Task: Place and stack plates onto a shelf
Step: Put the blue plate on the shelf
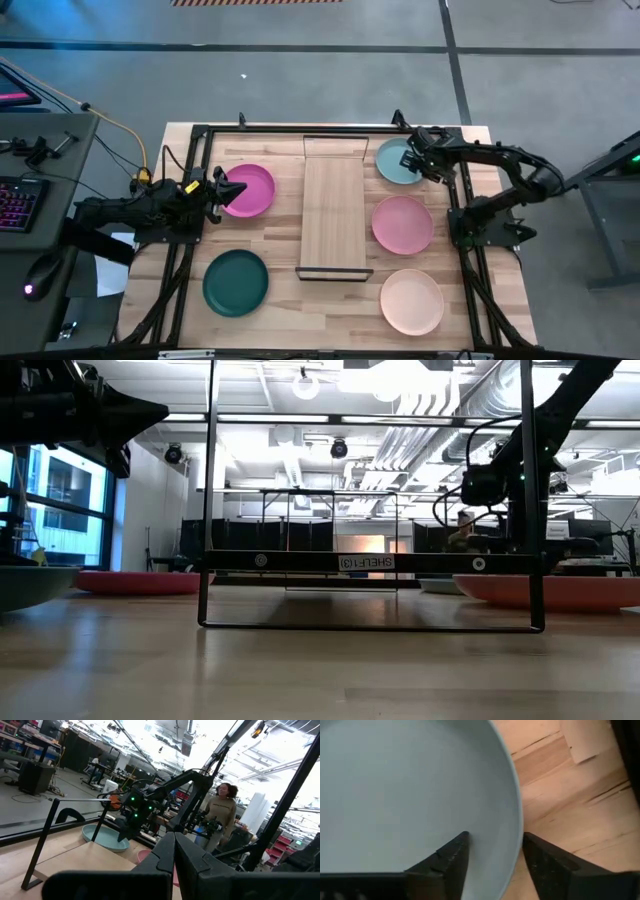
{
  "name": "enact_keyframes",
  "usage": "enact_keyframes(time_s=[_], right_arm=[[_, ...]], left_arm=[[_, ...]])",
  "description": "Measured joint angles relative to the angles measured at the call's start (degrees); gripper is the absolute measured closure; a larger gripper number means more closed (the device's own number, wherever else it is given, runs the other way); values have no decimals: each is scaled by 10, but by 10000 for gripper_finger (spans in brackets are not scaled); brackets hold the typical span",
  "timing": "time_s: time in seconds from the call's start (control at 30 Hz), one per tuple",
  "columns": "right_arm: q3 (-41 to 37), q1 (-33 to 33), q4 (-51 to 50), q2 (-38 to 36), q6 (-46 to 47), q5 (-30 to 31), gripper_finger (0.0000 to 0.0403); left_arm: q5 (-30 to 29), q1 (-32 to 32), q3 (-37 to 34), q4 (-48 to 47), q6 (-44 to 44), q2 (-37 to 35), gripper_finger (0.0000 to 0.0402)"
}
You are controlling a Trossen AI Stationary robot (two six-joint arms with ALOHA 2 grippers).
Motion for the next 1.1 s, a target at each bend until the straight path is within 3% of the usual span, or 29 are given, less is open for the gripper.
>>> enact_keyframes(time_s=[0.23, 0.3, 0.77, 0.97, 1.1], right_arm=[[-1, -19, -20, -15, -54, 13, 372], [-2, -21, -30, -33, -72, 25, 393], [101, -75, -177, -202, -144, 65, 402], [58, -77, -166, -212, -93, -14, 391], [-4, -69, -144, -210, -44, -50, 358]], left_arm=[[0, 0, 0, 0, 0, 0, 401], [0, 0, 0, 0, 0, 0, 401], [0, 0, 0, 0, 0, 0, 401], [0, 0, 0, 0, 0, 0, 401], [0, 0, 0, 0, 0, 0, 401]])
